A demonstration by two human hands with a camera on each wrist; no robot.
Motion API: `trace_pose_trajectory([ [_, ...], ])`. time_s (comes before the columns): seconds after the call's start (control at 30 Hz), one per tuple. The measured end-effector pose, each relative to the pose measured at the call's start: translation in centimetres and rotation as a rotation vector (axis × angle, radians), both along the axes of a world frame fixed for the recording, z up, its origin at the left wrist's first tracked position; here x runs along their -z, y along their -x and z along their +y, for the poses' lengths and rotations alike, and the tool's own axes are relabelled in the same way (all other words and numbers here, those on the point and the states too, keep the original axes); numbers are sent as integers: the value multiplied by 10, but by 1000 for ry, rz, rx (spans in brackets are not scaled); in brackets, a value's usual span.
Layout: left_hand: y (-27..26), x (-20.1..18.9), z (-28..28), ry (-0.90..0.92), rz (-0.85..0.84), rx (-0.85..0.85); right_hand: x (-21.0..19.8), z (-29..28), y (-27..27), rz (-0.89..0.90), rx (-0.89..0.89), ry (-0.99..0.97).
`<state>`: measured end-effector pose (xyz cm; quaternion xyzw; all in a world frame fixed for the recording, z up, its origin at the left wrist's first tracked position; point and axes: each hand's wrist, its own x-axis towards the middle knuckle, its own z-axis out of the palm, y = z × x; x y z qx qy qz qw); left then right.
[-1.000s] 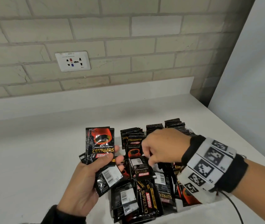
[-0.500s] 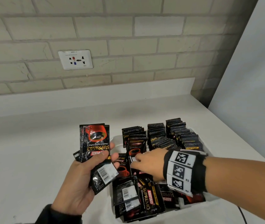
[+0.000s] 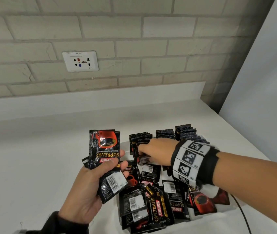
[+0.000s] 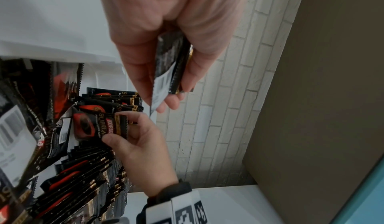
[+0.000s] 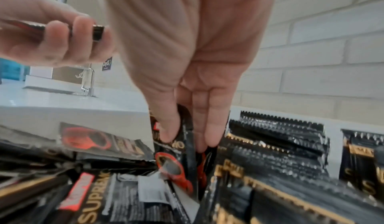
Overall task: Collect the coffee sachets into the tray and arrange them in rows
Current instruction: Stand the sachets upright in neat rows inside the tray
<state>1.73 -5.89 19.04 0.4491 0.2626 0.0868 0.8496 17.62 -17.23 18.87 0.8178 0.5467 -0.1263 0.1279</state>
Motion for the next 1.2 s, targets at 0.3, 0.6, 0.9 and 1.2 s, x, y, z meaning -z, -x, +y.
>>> trace_pose_trajectory([
  [0.3, -1, 0, -1, 1, -5, 33, 6, 29, 0, -43, 12, 193],
  [0.6, 0, 6, 1, 1, 11, 42, 0, 34, -4, 101, 83, 276],
  [0.9, 2, 7, 5, -12, 27, 69, -15, 27, -17, 51, 125, 26],
  [1.2, -1, 9, 3, -1, 37, 100, -23, 25, -18, -229, 129, -4],
])
